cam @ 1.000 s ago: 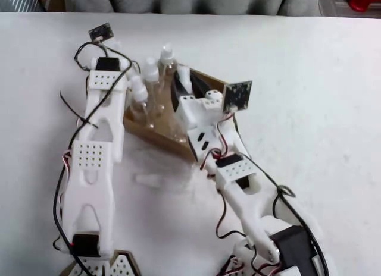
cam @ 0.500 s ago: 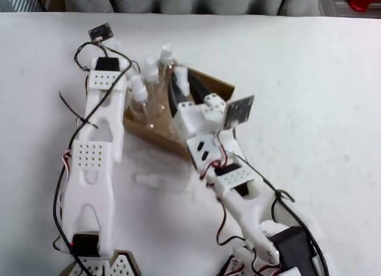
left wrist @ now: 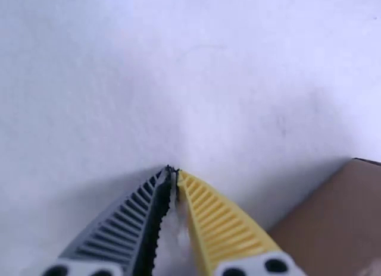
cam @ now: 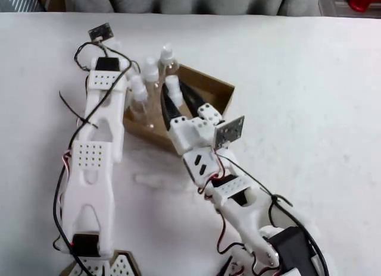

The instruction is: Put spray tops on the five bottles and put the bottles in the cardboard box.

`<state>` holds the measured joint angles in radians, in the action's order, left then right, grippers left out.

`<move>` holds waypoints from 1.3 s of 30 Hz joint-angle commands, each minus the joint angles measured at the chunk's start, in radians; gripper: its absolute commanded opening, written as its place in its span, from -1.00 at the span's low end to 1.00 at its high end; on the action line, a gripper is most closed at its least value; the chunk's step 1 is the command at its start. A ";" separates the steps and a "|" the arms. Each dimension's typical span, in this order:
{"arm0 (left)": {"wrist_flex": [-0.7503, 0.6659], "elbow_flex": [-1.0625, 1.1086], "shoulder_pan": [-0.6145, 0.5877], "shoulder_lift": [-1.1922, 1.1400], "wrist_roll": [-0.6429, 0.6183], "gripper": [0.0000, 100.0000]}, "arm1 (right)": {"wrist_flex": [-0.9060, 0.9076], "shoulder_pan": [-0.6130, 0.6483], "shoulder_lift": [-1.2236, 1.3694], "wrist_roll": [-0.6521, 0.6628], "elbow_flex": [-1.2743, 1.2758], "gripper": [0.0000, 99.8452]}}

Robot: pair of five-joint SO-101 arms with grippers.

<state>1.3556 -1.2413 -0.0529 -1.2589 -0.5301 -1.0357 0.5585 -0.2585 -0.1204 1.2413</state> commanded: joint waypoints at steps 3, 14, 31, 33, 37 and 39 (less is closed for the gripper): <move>-0.025 -0.029 -0.001 -0.002 0.003 -0.95 | -0.021 -0.028 -0.047 0.012 -0.017 -0.97; -0.025 -0.029 -0.001 -0.002 0.003 -0.95 | -0.021 -0.058 -0.041 0.014 -0.057 -0.97; -0.025 -0.029 -0.001 -0.002 0.003 -0.95 | -0.071 -0.061 -0.045 0.071 -0.071 -0.97; -0.025 -0.029 -0.001 -0.002 0.003 -0.95 | -0.071 -0.059 -0.045 0.072 -0.075 -0.97; -0.025 -0.029 -0.001 -0.002 0.003 -0.95 | -0.064 -0.059 -0.045 0.072 -0.094 -0.97; -0.025 -0.029 -0.001 -0.002 0.003 -0.95 | -0.064 -0.059 -0.045 0.072 -0.095 -0.97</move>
<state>1.3556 -1.2413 -0.0529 -1.2589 -0.5301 -1.0817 0.5094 -0.2585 -0.0575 1.1999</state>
